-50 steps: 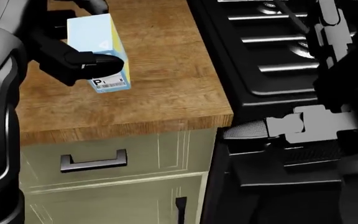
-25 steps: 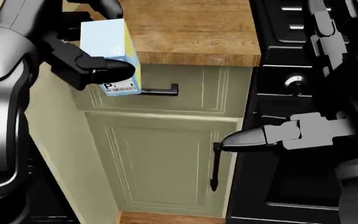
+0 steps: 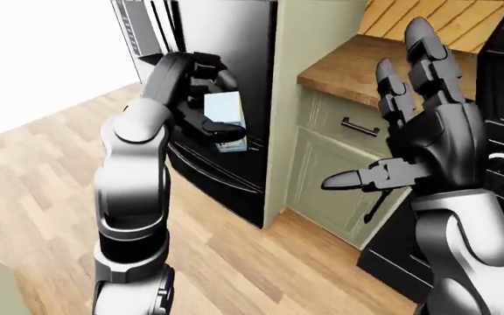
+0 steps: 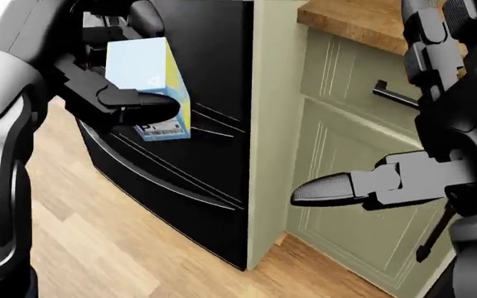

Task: Move the drinks to the dining counter.

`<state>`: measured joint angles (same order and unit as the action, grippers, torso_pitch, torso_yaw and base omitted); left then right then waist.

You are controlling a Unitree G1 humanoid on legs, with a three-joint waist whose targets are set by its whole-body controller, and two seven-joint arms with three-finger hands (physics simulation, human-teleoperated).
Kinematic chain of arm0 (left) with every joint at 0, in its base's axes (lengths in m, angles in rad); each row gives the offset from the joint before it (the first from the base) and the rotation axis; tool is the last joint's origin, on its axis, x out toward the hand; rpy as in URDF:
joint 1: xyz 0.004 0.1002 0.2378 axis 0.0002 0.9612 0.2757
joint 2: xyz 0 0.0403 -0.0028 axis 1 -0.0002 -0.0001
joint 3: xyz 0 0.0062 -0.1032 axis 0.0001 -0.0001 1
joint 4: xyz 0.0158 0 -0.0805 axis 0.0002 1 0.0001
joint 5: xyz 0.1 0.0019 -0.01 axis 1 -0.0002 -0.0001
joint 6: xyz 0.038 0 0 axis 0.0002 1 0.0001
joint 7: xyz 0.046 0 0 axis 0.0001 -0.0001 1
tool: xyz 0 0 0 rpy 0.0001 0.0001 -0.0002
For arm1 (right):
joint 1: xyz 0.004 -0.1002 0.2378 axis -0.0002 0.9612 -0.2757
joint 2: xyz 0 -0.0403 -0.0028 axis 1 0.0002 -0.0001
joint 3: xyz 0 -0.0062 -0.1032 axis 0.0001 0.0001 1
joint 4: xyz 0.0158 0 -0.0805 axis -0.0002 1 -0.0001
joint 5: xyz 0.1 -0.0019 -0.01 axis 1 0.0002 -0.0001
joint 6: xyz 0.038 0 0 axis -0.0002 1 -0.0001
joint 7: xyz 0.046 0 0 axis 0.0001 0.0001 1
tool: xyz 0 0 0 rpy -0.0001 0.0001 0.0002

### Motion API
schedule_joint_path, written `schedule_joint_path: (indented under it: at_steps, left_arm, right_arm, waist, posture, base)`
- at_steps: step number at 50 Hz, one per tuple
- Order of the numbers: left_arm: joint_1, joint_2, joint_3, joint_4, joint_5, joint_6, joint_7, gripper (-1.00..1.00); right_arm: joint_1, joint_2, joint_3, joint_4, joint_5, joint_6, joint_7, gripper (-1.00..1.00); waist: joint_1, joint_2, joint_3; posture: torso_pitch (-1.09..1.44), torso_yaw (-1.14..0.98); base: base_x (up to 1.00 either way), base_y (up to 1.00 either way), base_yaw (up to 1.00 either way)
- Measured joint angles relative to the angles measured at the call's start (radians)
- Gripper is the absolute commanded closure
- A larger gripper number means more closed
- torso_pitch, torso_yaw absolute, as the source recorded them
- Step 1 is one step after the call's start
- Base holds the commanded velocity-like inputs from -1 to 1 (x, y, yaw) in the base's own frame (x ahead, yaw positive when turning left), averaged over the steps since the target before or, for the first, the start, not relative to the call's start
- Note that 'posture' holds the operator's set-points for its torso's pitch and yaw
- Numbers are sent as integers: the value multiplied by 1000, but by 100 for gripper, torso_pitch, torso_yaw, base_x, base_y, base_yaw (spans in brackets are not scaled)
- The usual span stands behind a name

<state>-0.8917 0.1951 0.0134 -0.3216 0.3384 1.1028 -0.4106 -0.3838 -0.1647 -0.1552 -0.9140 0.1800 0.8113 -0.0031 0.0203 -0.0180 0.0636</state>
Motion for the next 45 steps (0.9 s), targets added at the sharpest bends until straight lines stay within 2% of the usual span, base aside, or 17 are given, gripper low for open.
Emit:
schedule_joint_path:
  at_steps: [4, 5, 8, 10, 16, 18, 20, 24, 30, 33, 35, 37, 39, 42, 43, 44, 45]
  left_arm:
    - [-1, 8, 15, 1, -2, -13, 6, 100]
    - [-1, 15, 21, 2, -2, -15, 8, 100]
    - [14, 29, 43, 13, 10, 1, 16, 100]
    - [11, 32, 48, 21, 17, 14, 23, 100]
    - [14, 38, 46, 17, 5, -4, 23, 100]
    - [14, 39, 50, 32, -2, -13, 25, 100]
    - [8, 39, 49, 30, -6, -13, 28, 100]
    - [25, 25, 22, 23, -27, -6, 18, 100]
    - [12, 31, 26, -3, -33, -1, 21, 100]
    - [6, 35, 28, -21, -32, 3, 22, 100]
    - [14, 41, 37, -24, -27, 5, 25, 100]
    - [27, 47, 48, -17, -16, 23, 29, 100]
    - [27, 47, 49, -16, -8, 39, 32, 100]
    - [11, 55, 68, -44, 3, 37, 39, 100]
    - [3, 47, 60, -52, 3, 29, 41, 100]
    - [16, 37, 48, -59, -1, 24, 40, 100]
    - [29, 28, 29, -49, -10, 26, 32, 100]
  right_arm:
    - [-6, 3, 6, 4, -6, 2, -2, -100]
    - [-10, 8, 12, 2, -6, 2, -2, -100]
    - [-6, 14, 35, 6, 3, 5, 8, -100]
    - [-6, 13, 34, 10, 4, 4, 12, -100]
    - [1, 22, 46, 0, -12, -14, 15, -100]
    - [3, 29, 57, 3, -16, -17, 19, -100]
    - [-5, 28, 55, 2, -19, -14, 21, -100]
    - [9, 28, 40, 12, -32, -13, 18, -100]
    - [-4, 29, 43, 4, -38, -8, 18, -100]
    - [-9, 29, 43, 6, -42, -5, 17, -100]
    - [-5, 38, 57, 7, -40, -3, 21, -100]
    - [-8, 38, 66, 10, -32, 10, 29, -100]
    - [-11, 35, 60, 4, -29, 16, 30, -100]
    - [-30, 27, 65, -14, -35, 11, 30, -100]
    - [-25, 23, 58, -25, -41, 6, 29, -100]
    - [-14, 21, 55, -21, -46, 3, 29, -100]
    - [-3, 24, 52, -11, -52, 5, 28, -100]
  waist:
    - [-8, 72, -14]
    - [0, 80, -21]
    - [30, 60, -22]
    - [36, 34, -22]
    - [18, -29, 3]
    - [15, -49, 1]
    - [9, -88, -13]
    - [3, -72, -14]
    - [-7, 21, -9]
    - [-5, 75, -18]
    - [13, 69, -7]
    - [31, 67, -14]
    - [37, 43, -21]
    - [6, -59, 26]
    - [-16, -86, 33]
    - [-26, -77, 30]
    - [-32, -65, 13]
  posture:
    - [0, 0]
    - [0, 0]
    - [0, 0]
    - [0, 0]
    - [0, 0]
    - [0, 0]
    - [0, 0]
    - [0, 0]
    - [0, 0]
    - [0, 0]
    - [0, 0]
    - [0, 0]
    - [0, 0]
    - [0, 0]
    - [0, 0]
    - [0, 0]
    - [0, 0]
  base:
    - [0, 0, 100]
    - [0, 0, 100]
    - [0, 0, 100]
    - [0, 0, 100]
    - [0, 0, 100]
    - [0, 0, 100]
    - [0, 0, 100]
    - [0, 0, 100]
    - [0, 0, 100]
    - [0, 0, 100]
    - [0, 0, 100]
    - [0, 0, 100]
    - [0, 50, 50]
    - [0, 100, 0]
    - [0, 100, 0]
    - [0, 98, 0]
    - [0, 80, 0]
